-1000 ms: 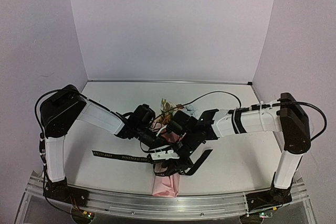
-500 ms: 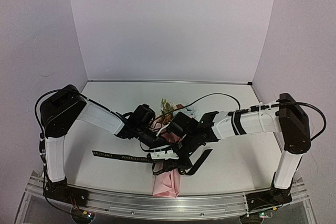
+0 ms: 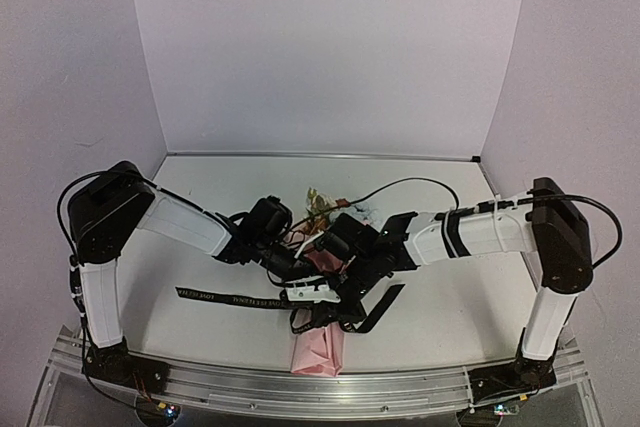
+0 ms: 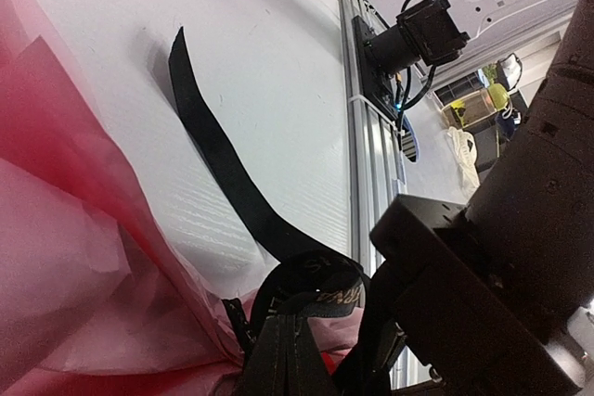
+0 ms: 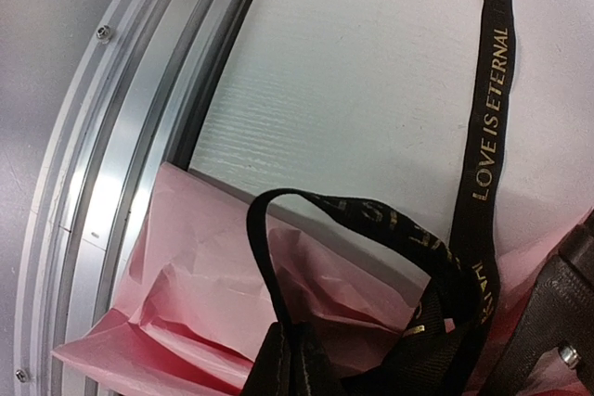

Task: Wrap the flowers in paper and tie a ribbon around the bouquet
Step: Tie the half-tied ribbon around the folded bouquet.

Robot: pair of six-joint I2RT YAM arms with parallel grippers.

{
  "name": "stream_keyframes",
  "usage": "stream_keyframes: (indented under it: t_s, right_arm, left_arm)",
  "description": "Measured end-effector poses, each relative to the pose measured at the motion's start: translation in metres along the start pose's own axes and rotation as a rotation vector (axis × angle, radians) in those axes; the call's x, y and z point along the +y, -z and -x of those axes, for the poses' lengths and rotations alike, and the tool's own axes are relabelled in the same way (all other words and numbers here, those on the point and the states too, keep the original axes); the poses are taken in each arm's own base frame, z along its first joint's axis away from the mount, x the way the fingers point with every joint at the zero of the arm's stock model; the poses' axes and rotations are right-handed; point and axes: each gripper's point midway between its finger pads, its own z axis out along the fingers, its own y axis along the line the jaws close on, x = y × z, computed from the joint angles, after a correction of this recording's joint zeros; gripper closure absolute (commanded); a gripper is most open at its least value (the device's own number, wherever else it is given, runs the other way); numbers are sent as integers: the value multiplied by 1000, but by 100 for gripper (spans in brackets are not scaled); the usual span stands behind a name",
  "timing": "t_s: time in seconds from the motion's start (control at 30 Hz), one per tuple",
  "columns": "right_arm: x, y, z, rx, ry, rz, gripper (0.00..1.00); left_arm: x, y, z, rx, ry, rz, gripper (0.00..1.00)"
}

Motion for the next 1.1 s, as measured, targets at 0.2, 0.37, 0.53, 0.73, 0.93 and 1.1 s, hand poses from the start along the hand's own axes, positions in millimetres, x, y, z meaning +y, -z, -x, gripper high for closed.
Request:
stream_keyframes:
  t_s: [0.2,0.37,0.53,0.73,0.93,1.1]
  right_arm:
    - [-2,6,-2,-6,-56,-8,100]
    - [-4,17,1,-30,-110,-13,99]
    - [-5,25,6,-56,-174,-10,99]
    - [-4,26,5,-60,-256,1,100]
    - [-10,30,4,-48,-352,-37,100]
    - [-17,46,8,-57,-428,-114,100]
  left_arm:
    - [-1,2,1,-5,-3,8,100]
    - [1,4,1,-8,-2,11,100]
    - [2,5,2,-10,-9,13,100]
    - [2,6,2,-14,-15,16,100]
    - [6,13,2,-32,-1,52,100]
    - [8,24,6,-80,-2,103,100]
